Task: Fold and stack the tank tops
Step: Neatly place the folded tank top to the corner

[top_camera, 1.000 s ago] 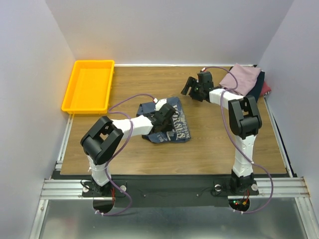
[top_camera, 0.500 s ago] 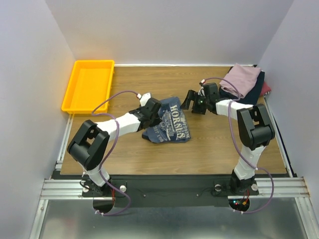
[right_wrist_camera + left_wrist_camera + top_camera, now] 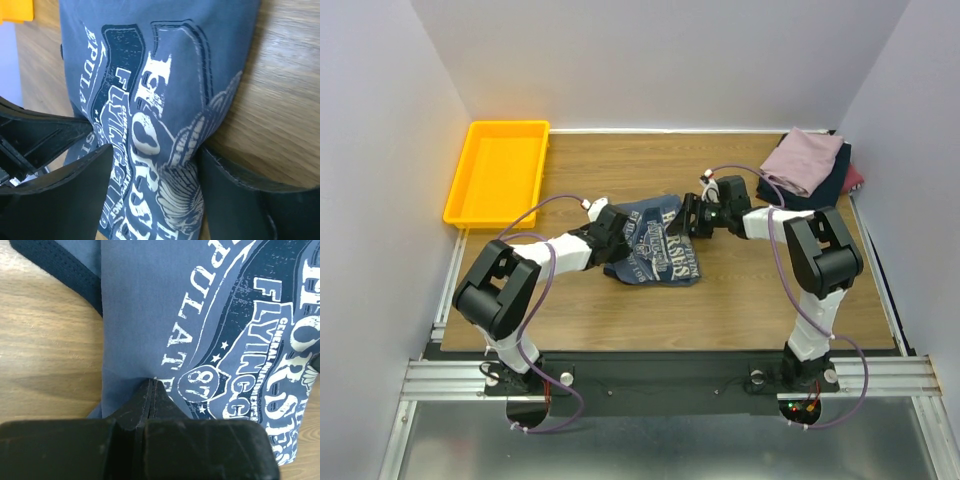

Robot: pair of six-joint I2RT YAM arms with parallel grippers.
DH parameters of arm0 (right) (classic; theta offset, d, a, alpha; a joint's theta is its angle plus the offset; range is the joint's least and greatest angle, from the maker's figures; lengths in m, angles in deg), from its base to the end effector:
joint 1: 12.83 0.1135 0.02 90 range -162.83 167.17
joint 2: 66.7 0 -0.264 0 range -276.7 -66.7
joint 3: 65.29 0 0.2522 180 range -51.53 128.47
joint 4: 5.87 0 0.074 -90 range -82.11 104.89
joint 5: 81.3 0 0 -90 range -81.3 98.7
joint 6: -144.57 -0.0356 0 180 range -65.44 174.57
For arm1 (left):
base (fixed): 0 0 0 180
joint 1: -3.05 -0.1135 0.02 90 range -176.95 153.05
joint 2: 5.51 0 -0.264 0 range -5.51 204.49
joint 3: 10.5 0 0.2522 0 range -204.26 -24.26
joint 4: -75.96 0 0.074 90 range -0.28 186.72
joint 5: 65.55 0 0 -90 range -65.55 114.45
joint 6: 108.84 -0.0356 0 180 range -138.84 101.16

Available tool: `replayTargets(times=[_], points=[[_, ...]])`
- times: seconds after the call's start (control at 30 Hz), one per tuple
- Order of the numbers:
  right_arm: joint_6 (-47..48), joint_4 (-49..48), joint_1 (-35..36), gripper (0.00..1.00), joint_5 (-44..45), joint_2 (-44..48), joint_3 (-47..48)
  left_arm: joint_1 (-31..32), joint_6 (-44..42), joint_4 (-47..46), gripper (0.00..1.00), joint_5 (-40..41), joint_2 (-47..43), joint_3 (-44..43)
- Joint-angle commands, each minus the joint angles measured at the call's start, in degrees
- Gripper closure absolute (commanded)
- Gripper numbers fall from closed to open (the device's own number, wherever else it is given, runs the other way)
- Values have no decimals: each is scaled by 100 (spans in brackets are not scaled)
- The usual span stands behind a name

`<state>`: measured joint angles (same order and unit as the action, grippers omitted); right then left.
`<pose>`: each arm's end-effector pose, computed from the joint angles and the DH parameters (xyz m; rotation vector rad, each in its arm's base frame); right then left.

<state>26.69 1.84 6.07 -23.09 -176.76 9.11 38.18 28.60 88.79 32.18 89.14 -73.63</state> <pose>0.3641 0.1445 0.1429 -0.1060 2.4211 1.0402 0.2764 -0.1886 0.1684 -0.3256 2.3819 -0.5453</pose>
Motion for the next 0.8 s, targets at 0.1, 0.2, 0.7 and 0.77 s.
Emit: replayTargets(times=[0.1,0.2,0.7,0.77], points=[[-103,657,273,39,602,-736,-123,-15,-42,-355,100,-245,80,137],[-200,666,273,60,1077,-736,-61,-15,-68,-399,100,-298,36,164],[1020,1966,273,100,4979,-217,975,-15,-569,663,100,-465,-895,-1057],[1424,2089,255,99,5340,-384,1325,-24,-657,918,100,-474,-1071,-1363]])
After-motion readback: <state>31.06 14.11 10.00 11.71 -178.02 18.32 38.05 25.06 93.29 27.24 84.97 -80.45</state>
